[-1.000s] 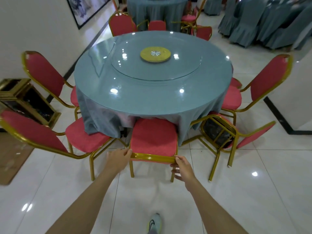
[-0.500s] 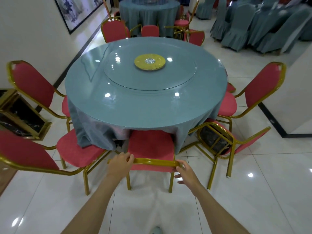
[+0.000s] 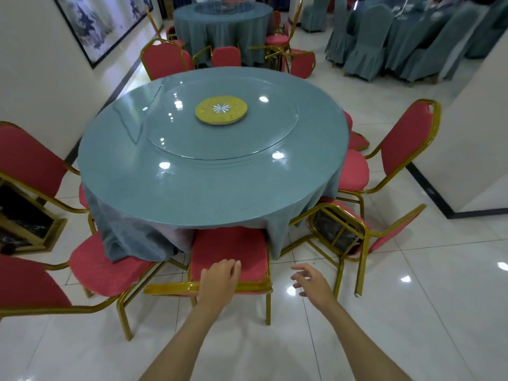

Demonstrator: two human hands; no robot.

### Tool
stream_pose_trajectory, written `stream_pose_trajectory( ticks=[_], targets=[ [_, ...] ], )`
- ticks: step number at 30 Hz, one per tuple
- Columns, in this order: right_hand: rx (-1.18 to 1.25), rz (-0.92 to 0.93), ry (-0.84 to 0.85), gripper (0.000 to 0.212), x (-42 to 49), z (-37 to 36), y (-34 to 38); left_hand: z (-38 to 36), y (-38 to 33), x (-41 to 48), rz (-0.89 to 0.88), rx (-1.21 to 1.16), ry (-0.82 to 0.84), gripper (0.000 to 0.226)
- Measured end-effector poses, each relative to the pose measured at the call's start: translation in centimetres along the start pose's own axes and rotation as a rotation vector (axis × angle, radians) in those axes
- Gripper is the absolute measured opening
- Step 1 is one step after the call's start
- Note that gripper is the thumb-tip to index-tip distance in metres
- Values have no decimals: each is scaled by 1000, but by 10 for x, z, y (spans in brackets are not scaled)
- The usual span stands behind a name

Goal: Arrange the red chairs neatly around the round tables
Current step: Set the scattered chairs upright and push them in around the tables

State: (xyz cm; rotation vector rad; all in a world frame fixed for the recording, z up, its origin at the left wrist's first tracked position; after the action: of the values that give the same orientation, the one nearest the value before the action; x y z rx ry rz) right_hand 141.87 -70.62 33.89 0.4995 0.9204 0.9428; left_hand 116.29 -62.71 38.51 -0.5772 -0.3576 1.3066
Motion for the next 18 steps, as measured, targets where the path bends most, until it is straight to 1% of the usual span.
stream_pose_trajectory(
  ticks=[4,6,8,10,14,18],
  targets=[
    [51,1,-46,19,12,67,-36,-54,-58,14,-36,-82,52,43],
    [76,-20,-52,24,15,113,-66,-89,-96,19,-31,-230,93,46],
    [100,-33,-50,26,16,156,-98,-117,-134,20,-23,-368,102,41],
    [131,-52,-62,25,16,207,-136,-152,-172,22,-5,-445,110,36],
    [183,-86,-133,22,9,298,-191,-216,-234,29,39,-506,190,27],
    [226,-106,-184,24,10,369,-228,-261,-302,39,54,-524,249,18]
  ],
)
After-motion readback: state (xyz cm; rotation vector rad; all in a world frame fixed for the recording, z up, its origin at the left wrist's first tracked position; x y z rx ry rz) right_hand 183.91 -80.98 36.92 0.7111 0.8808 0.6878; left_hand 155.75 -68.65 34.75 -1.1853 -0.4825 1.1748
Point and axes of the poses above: each hand's wrist, its own x-axis towards the middle knuckle, its own z-axis out of the back of the hand, y = z × x, the point moved 4 cm from there along x, towards the middle knuckle, and after that the axes turned 15 degrees about -x, right-handed, at the moved point
